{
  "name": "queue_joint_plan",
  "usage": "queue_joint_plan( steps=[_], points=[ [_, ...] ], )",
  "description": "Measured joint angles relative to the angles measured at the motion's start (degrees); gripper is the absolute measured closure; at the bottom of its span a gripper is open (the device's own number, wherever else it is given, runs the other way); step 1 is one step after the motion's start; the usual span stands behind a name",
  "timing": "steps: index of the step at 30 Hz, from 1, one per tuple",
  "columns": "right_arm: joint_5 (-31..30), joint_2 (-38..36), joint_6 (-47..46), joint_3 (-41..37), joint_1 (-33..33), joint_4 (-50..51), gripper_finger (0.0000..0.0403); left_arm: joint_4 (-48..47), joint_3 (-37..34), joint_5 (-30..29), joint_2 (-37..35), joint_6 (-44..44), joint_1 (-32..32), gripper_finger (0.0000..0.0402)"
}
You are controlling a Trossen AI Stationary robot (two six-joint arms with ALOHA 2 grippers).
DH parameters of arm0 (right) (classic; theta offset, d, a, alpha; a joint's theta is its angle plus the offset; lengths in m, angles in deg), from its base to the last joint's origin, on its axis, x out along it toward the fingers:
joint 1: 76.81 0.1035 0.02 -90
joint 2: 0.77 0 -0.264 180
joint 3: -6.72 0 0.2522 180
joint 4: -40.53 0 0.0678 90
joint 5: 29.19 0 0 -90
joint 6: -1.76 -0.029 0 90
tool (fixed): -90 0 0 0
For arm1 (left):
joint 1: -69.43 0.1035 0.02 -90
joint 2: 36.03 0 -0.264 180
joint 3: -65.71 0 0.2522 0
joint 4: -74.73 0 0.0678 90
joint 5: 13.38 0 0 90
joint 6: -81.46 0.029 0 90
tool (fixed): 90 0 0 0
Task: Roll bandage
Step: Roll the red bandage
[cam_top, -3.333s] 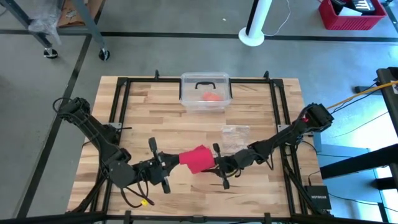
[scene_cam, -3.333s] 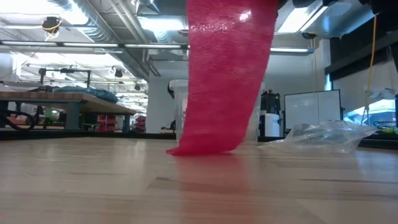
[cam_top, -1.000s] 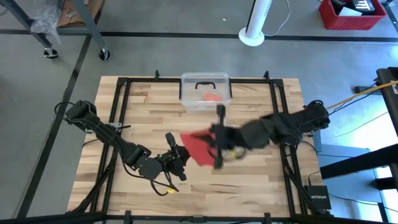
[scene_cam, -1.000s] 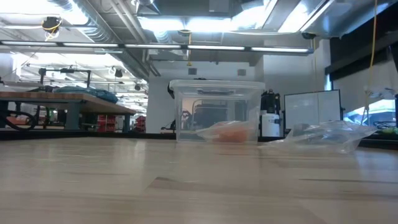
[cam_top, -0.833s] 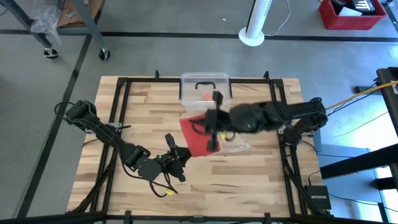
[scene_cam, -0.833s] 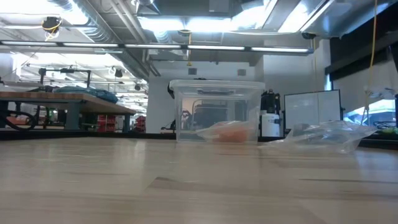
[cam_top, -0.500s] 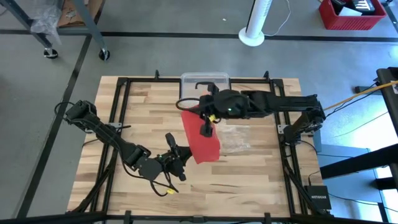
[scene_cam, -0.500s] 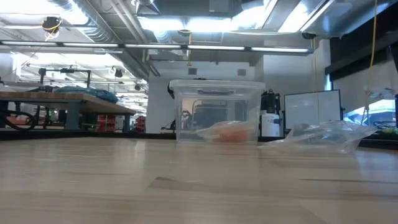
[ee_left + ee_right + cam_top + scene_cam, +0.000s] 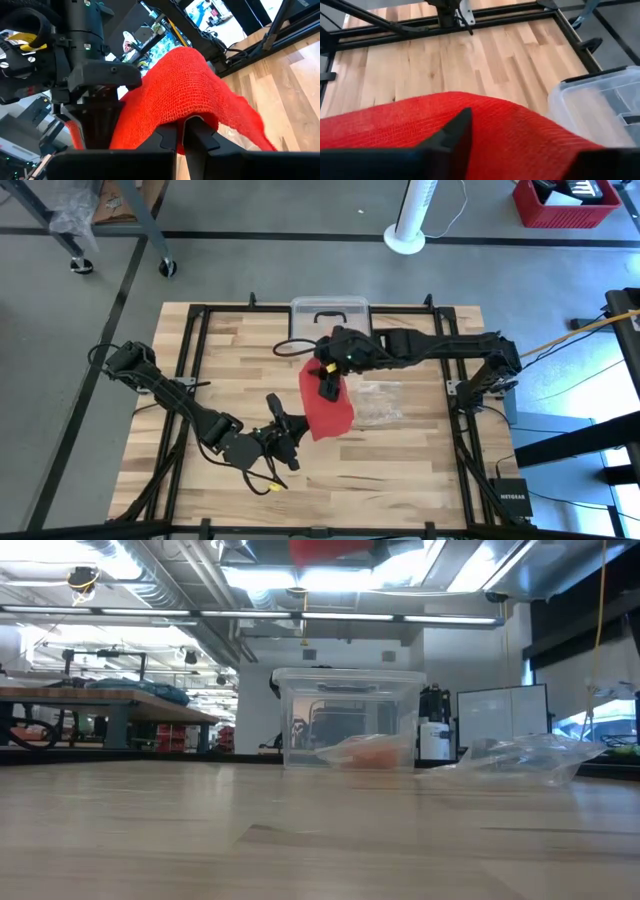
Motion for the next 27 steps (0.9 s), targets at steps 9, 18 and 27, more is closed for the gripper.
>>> queue_joint_plan(
  steps=[9,18,27],
  points=[
    [2.87,-0.04,-2.38,10.91,-0.01,9.39,0.0159,0.15,0.0,0.13,0.0,-0.11,0.02,0.0398],
    [19.51,0.07,-17.24,13.94,-0.97,19.08,0.0164,0.13,0.0,0.68,0.0,-0.11,-0.07,0.0398],
    [14.75,-0.87,-17.19,21.83,-1.09,31.37,0.0165,0.15,0.0,0.26,0.0,-0.08,-0.02,0.0398]
  ],
)
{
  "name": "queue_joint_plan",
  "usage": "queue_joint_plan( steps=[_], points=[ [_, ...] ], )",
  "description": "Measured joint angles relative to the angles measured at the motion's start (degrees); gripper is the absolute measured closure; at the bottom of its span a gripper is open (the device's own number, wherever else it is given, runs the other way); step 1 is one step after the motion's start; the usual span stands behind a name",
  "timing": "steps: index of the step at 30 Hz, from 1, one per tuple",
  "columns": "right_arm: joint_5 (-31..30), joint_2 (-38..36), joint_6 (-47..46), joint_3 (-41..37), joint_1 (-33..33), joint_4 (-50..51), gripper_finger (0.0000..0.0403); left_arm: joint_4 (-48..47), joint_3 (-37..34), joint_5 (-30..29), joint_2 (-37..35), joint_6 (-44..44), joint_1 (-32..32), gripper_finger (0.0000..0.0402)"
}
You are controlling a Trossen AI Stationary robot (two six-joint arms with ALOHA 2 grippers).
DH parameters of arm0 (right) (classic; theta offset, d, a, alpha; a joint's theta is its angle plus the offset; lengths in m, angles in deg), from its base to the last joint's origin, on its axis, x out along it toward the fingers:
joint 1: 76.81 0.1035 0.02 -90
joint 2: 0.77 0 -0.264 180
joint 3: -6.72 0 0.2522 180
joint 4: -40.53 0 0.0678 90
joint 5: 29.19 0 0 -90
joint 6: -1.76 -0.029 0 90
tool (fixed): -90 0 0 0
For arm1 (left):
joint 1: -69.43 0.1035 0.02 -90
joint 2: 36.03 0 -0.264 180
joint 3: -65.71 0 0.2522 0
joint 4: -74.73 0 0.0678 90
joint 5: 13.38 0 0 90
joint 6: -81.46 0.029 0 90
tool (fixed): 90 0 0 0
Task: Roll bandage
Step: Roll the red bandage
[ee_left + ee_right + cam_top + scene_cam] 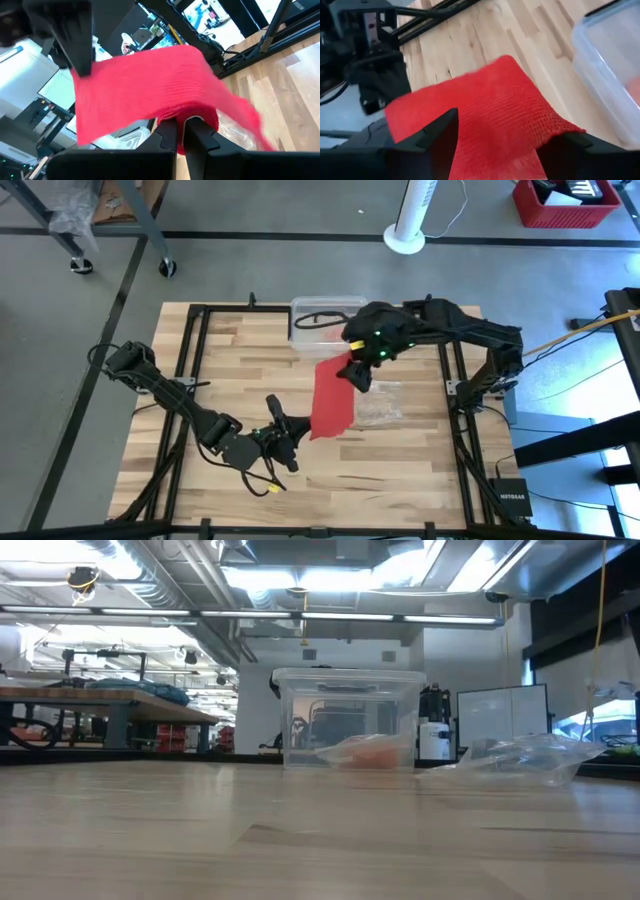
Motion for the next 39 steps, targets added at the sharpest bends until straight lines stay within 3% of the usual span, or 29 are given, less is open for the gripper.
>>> queue_joint_plan(
  steps=[7,12,14,19,22,28,35,39],
  points=[
    [-1.36,-0.11,0.37,4.36,3.97,7.2,0.0165,0.02,0.0,0.0,0.0,0.0,0.04,0.0398],
    [-3.62,0.04,7.28,1.63,5.9,-3.85,0.0165,0.06,0.0,0.0,0.0,-0.05,0.04,0.0398],
    [-1.86,0.25,8.31,0.91,6.02,-4.26,0.0165,0.02,0.0,0.0,0.0,-0.05,0.04,0.0398],
    [-0.24,-1.13,3.58,0.9,6.65,12.61,0.0165,0.0,0.0,-0.02,0.0,0.15,0.06,0.0398],
    [-7.64,-2.92,-0.92,0.19,11.55,19.46,0.0165,0.06,0.0,-0.04,0.0,0.08,-0.09,0.0398],
    [-20.87,-9.72,-3.15,-12.04,26.05,9.52,0.0165,0.61,0.02,-0.11,-0.13,-0.29,-0.46,0.0398],
    [-42.39,-16.3,-1.76,-37.54,38.93,-16.53,0.0165,0.54,0.02,-0.11,-0.13,-1.1,-0.44,0.0398],
    [-48.57,-17.18,-1.27,-50.41,40.14,-33.05,0.0165,0.57,0.02,-0.11,-0.15,-1.1,-0.31,0.0398]
  ],
)
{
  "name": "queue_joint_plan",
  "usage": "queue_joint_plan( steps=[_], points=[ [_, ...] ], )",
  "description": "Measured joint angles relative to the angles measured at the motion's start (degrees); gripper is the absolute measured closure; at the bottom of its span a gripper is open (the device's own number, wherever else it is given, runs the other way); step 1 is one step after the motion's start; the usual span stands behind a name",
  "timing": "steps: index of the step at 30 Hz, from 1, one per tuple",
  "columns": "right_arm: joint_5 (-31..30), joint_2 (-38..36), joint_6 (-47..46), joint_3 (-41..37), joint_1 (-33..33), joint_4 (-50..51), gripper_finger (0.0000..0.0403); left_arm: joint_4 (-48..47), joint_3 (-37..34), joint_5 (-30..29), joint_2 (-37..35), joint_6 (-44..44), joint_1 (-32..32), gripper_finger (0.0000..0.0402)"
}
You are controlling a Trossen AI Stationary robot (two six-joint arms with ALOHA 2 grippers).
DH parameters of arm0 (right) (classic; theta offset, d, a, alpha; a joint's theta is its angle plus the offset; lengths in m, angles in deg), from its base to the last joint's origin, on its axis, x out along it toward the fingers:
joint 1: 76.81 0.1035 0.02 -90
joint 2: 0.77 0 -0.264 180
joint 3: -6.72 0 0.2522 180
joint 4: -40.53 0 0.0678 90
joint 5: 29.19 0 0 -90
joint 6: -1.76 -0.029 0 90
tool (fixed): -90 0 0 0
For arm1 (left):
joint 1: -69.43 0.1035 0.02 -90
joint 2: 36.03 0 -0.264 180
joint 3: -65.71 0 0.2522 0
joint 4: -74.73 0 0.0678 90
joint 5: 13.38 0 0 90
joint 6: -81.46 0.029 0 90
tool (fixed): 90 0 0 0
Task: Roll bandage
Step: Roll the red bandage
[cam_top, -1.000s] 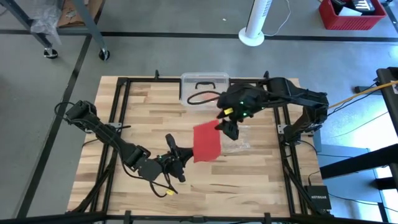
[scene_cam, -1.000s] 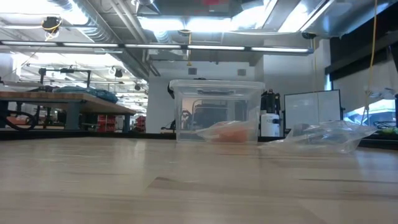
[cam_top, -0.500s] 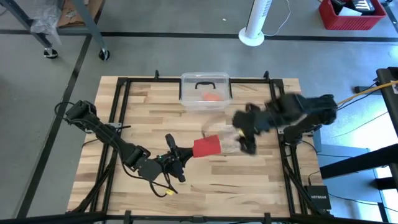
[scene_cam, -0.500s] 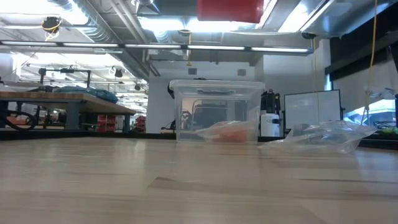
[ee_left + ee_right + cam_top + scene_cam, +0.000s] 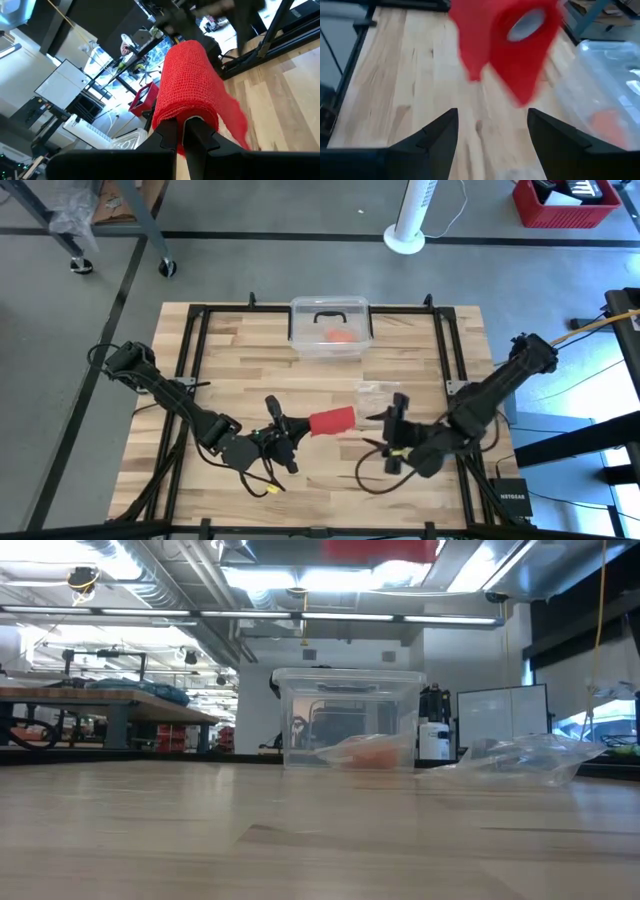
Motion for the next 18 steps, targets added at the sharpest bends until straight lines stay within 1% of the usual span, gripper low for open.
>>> queue_joint_plan(
  steps=[4,7,10,13,16,18],
  points=[
    [0.51,0.18,4.86,-8.46,-0.3,-16.81,0.0165,-0.02,0.0,0.0,0.0,0.09,0.0,0.0398],
    [-0.56,0.33,8.4,-11.77,-0.8,-24.98,0.0165,-0.09,0.0,-0.02,-0.02,0.17,0.07,0.0398],
    [-1.33,0.3,11.17,-12.35,-1.41,-29.42,0.0165,-0.06,0.0,-0.02,-0.02,0.02,0.07,0.0398],
    [1.91,0.33,13.28,-12.39,-2.1,-33.4,0.0165,-0.09,0.0,0.0,-0.02,0.02,0.11,0.0398],
    [3.08,0.38,15.58,-12.39,-2.47,-36.88,0.0166,-0.07,0.0,0.0,-0.02,0.02,0.17,0.0398],
    [4.5,0.49,16.57,-12.39,-2.47,-37.93,0.0173,-0.13,0.0,-0.01,-0.02,0.02,0.17,0.0398]
  ],
)
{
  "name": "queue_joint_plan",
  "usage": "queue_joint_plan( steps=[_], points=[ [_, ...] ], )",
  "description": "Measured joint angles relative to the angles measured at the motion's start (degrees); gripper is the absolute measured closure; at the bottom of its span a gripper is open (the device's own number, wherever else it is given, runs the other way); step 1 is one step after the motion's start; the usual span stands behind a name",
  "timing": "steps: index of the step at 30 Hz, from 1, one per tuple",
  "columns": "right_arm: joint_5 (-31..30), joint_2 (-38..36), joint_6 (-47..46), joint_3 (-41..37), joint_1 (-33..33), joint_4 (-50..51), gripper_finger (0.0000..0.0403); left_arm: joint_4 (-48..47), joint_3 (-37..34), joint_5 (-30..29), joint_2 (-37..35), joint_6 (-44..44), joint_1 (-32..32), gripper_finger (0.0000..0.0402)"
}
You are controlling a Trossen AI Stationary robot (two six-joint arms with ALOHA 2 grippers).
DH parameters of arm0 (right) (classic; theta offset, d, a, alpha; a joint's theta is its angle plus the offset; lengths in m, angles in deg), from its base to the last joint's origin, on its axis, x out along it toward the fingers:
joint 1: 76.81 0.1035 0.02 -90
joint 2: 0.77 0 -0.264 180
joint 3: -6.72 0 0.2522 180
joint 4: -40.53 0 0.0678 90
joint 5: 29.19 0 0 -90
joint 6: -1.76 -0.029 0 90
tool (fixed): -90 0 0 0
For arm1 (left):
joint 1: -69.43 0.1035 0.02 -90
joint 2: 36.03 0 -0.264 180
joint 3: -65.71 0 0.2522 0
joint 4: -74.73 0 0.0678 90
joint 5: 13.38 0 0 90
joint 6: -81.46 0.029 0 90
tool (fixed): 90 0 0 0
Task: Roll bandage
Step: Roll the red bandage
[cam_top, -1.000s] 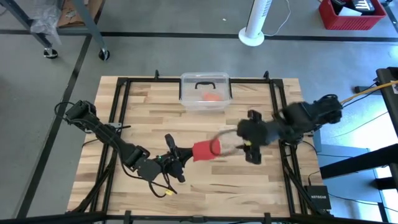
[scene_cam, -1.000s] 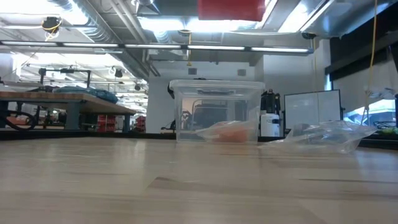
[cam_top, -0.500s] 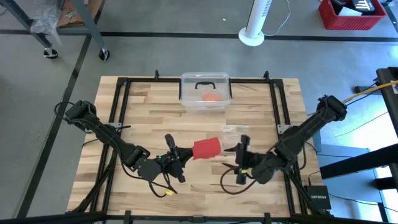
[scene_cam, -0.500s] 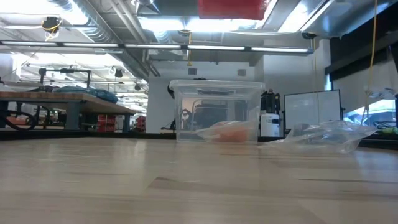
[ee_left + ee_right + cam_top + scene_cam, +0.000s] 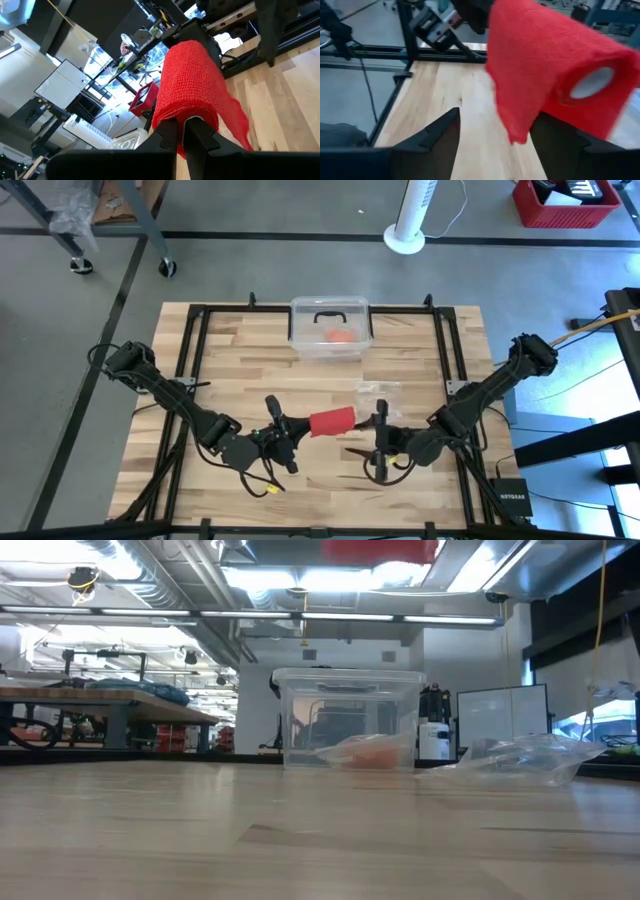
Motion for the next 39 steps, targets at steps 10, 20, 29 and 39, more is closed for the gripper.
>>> queue_joint_plan(
  steps=[10,20,29,39],
  points=[
    [0.53,1.87,4.55,-0.02,0.2,-3.66,0.0366,-0.08,0.0,0.01,0.0,-0.04,0.21,0.0398],
    [3.43,1.19,18.65,11.16,0.66,-5.39,0.0397,-0.57,0.0,2.02,0.0,-0.13,0.22,0.0398],
    [1.66,0.77,21.68,28.08,-7.9,13.78,0.0398,-2.18,0.0,16.85,0.0,0.12,-0.47,0.0398],
    [0.85,-0.28,9.4,28.44,-17.87,34.41,0.0374,-1.98,6.63,22.19,-0.2,1.13,-5.7,0.0398]
  ],
)
